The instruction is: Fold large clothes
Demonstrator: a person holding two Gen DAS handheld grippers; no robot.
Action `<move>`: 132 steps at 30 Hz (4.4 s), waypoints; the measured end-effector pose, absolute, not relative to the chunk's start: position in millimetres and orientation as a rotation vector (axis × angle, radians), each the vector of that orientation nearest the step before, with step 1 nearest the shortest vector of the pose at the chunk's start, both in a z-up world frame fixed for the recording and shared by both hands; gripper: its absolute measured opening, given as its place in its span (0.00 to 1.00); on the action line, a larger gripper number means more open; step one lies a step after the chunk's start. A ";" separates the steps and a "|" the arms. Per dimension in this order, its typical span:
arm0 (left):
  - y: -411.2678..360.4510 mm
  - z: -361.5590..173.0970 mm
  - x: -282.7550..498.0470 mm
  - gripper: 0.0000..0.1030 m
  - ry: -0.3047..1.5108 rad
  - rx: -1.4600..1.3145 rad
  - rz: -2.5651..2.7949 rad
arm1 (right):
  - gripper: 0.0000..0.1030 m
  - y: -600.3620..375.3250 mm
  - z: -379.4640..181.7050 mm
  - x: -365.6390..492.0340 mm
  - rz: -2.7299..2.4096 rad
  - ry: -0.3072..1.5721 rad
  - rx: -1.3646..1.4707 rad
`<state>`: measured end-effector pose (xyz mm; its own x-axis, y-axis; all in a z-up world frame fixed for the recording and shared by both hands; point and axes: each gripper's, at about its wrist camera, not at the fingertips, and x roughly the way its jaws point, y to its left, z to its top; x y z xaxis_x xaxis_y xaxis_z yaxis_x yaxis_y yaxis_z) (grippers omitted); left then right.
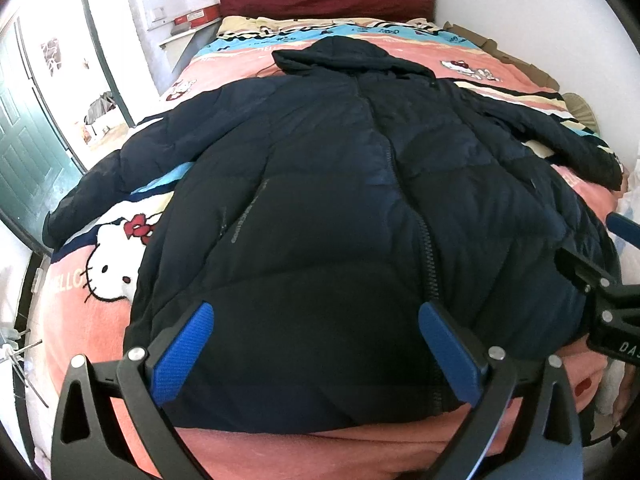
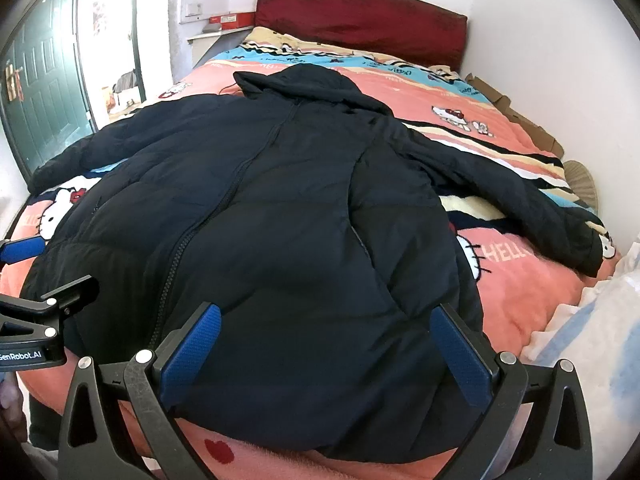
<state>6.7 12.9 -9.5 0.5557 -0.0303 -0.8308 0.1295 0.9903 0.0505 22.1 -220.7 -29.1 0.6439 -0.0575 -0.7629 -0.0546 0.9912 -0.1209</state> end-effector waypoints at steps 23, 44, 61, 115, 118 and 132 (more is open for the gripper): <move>84.4 -1.5 30.8 1.00 0.998 -0.220 -0.120 | 0.99 -224.5 -17.1 39.1 -0.017 0.848 -0.161; 456.3 -103.2 134.7 0.99 0.591 -1.263 0.324 | 0.99 -219.3 18.3 93.8 -0.047 0.760 -0.196; 491.7 -131.4 147.1 0.25 0.443 -1.468 0.365 | 0.99 -232.4 22.8 93.8 -0.064 0.742 -0.194; -90.1 -36.4 269.2 0.16 1.040 -0.089 -0.695 | 0.99 -319.3 55.0 102.5 -0.154 0.579 -0.068; -82.8 -26.6 262.3 0.26 1.047 -0.062 -0.734 | 0.99 -305.8 51.4 117.0 -0.122 0.590 -0.081; -58.4 -7.2 262.6 0.44 0.975 -0.171 -0.794 | 0.99 -270.4 41.7 156.2 -0.055 0.611 -0.112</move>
<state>262.6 -58.4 -7.2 0.3095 -0.6704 -0.6743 0.5246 0.7118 -0.4669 156.2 -270.4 41.7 0.8177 -0.0846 -0.5694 0.0181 0.9924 -0.1214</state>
